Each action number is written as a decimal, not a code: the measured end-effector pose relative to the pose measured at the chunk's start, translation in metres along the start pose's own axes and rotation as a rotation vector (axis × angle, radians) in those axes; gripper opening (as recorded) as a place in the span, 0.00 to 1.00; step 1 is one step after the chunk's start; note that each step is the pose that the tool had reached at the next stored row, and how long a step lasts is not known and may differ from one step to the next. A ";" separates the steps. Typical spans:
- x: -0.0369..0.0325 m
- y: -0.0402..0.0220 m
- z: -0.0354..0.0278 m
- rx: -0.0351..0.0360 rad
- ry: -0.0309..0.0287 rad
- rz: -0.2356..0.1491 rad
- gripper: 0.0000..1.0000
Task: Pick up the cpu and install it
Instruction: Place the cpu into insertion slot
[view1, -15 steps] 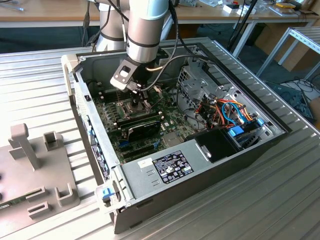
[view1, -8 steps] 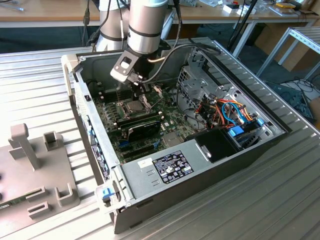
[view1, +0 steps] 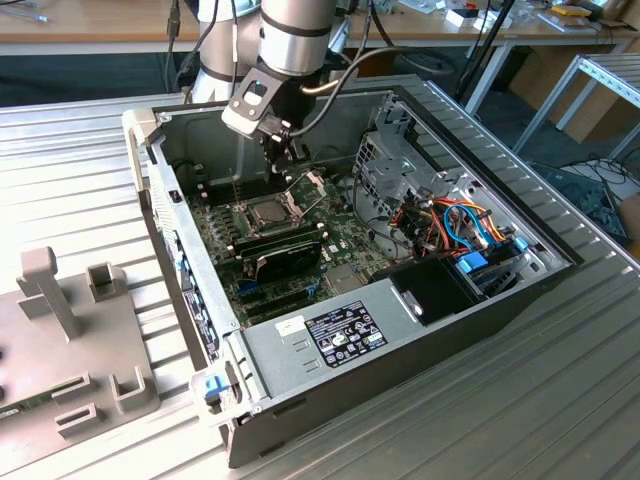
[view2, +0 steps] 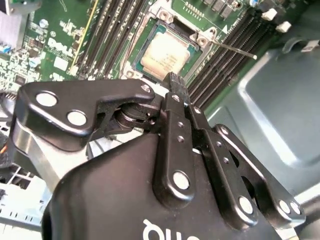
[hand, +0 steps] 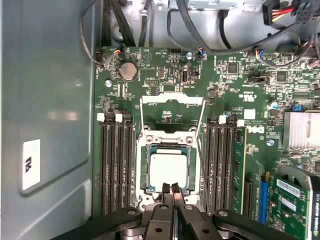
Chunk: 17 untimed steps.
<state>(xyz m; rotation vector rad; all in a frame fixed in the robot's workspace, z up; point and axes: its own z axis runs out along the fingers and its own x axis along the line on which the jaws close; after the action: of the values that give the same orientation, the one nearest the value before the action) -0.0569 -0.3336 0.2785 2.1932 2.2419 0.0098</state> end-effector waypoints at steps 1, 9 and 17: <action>0.0000 0.0000 0.0000 0.0000 0.0001 0.000 0.11; 0.0000 -0.0001 0.0000 -0.0077 0.0000 -0.002 0.11; 0.0000 -0.0002 0.0000 -0.0123 -0.0012 -0.010 0.11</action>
<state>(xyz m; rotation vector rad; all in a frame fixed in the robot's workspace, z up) -0.0571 -0.3336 0.2785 2.1752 2.2459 0.0222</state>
